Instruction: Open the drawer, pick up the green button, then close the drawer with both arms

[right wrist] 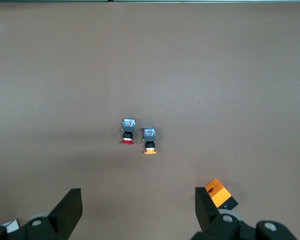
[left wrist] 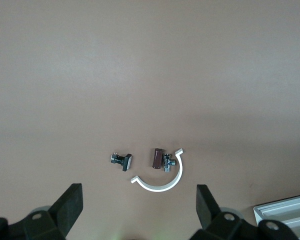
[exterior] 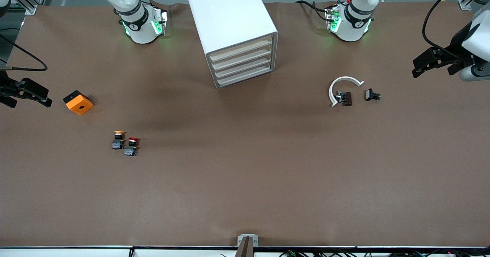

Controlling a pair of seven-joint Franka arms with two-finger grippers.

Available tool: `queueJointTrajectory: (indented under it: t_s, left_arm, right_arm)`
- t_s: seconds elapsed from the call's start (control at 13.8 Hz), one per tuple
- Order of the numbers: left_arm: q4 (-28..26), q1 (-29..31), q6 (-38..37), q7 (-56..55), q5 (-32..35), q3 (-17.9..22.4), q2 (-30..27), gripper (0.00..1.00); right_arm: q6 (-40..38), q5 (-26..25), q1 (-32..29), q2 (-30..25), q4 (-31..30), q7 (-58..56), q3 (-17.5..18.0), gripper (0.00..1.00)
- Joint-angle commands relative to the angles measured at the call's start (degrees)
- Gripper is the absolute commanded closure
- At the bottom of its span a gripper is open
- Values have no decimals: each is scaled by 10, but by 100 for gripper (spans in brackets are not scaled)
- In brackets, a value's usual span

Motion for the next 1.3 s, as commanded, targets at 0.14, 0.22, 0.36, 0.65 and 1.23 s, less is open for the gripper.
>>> queueJointTrajectory:
  t_s: [0.14,0.22,0.36,0.65,1.23]
  left_arm:
    - [14,-9,-20,8,5,5,7,0]
    - [14,-9,-20,11,7,5,10,0]
    - [15,-14,-17,10,2,4,40,0]
    - [15,-33,-14,-2,-55,3,128,0]
    - [56,-142,13,-379,-125,3,304,0]
  right_arm:
    - [2,-4,-4,3,7,-2,3,0]
    - [2,-5,-4,3,7,-2,3,0]
    - [8,-4,-4,4,7,-1,3,0]
    - [36,-1,-3,7,6,-2,3,0]
    - [51,6,22,22,4,-1,6,0]
